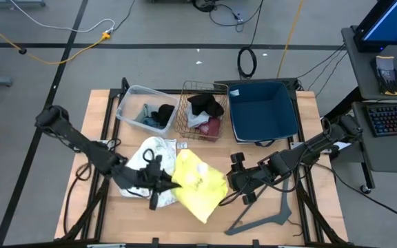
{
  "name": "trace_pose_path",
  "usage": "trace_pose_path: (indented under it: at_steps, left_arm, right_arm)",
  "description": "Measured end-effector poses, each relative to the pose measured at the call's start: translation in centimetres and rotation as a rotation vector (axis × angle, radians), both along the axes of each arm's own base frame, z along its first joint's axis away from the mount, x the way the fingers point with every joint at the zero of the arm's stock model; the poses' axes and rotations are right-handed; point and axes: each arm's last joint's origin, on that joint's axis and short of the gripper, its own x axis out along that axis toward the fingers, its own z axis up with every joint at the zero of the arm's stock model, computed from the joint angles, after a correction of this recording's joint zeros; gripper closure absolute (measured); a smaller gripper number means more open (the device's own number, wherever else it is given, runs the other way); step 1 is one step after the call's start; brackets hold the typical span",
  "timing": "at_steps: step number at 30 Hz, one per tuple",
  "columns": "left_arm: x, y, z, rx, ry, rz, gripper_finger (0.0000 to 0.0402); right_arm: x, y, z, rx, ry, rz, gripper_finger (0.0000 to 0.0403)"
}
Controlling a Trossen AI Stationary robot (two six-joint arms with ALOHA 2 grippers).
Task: Pick & Place Cloths
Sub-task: Put the yellow shirt into the blue bin
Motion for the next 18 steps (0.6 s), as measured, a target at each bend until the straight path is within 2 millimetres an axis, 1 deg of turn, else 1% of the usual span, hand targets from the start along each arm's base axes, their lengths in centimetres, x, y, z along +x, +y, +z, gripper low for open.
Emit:
trace_pose_path:
  at_steps: [9,15,18]
  left_arm:
    - [-1.6,3.4,3.8,0.123,-0.141,0.047,0.039]
    - [-2.4,5.6,5.8,0.224,-0.244,0.09,0.039]
    - [-2.3,6.5,6.6,0.263,-0.3,0.088,0.039]
  right_arm:
    - [-0.1,0.0,0.0,-0.024,0.007,0.021,0.0206]
    - [-0.5,-0.3,-0.3,-0.032,0.058,-0.005,0.0206]
    - [-0.6,-0.3,-0.4,-0.028,0.074,-0.023,0.0206]
